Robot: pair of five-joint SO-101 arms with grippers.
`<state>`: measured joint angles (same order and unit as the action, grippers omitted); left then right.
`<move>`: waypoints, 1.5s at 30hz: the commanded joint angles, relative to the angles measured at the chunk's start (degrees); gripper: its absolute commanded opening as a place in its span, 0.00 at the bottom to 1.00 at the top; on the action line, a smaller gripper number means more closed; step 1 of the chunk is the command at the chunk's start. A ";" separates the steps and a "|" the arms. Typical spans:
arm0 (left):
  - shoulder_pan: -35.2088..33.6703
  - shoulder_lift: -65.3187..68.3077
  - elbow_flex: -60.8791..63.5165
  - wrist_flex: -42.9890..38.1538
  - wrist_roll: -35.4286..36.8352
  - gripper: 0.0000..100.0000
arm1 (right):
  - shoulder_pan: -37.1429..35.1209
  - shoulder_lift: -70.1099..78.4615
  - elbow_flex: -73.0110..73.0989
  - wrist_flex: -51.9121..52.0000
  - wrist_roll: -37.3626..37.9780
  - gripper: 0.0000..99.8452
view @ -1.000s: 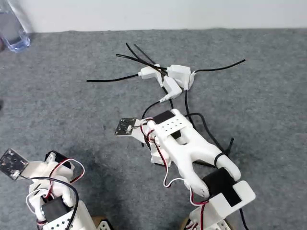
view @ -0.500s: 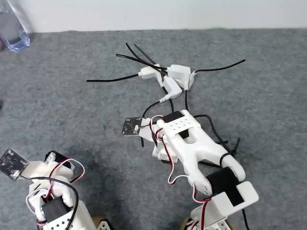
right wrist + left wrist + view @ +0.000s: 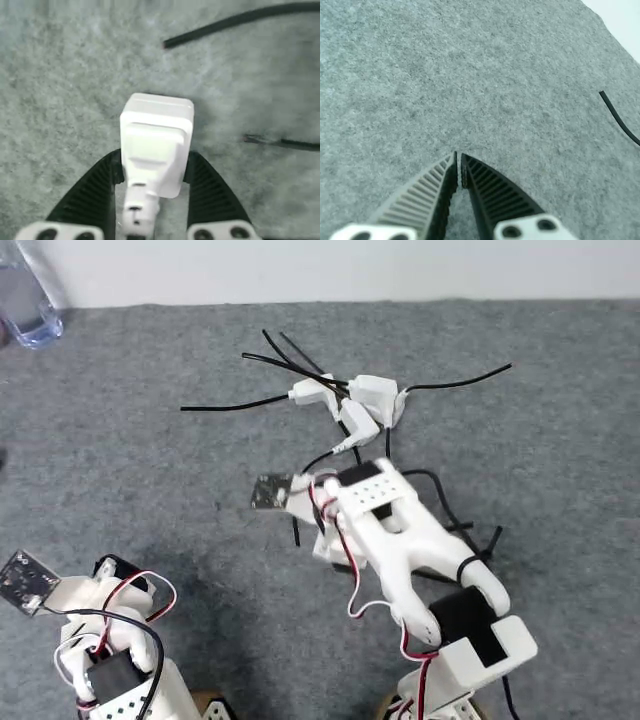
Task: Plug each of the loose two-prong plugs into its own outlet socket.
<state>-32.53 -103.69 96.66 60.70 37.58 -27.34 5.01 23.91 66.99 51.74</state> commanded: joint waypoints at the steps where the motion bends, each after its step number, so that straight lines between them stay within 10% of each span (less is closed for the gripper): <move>1: -0.26 -0.53 -0.31 0.00 -0.53 0.02 | 0.22 -1.01 -11.16 6.46 -1.05 0.01; 17: -0.18 -0.53 -0.31 0.00 -0.53 0.02 | 3.82 -0.31 -50.64 29.76 -2.64 0.01; 33: -0.09 -0.53 -0.31 0.00 -0.44 0.02 | 0.66 10.33 -57.76 17.63 -6.24 0.01; 45: -0.09 -0.53 -0.31 0.00 -0.44 0.02 | 13.93 14.73 -56.09 2.33 -23.65 0.01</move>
<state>-32.44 -103.69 96.66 60.70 37.58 -14.51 19.34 -31.74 75.43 32.40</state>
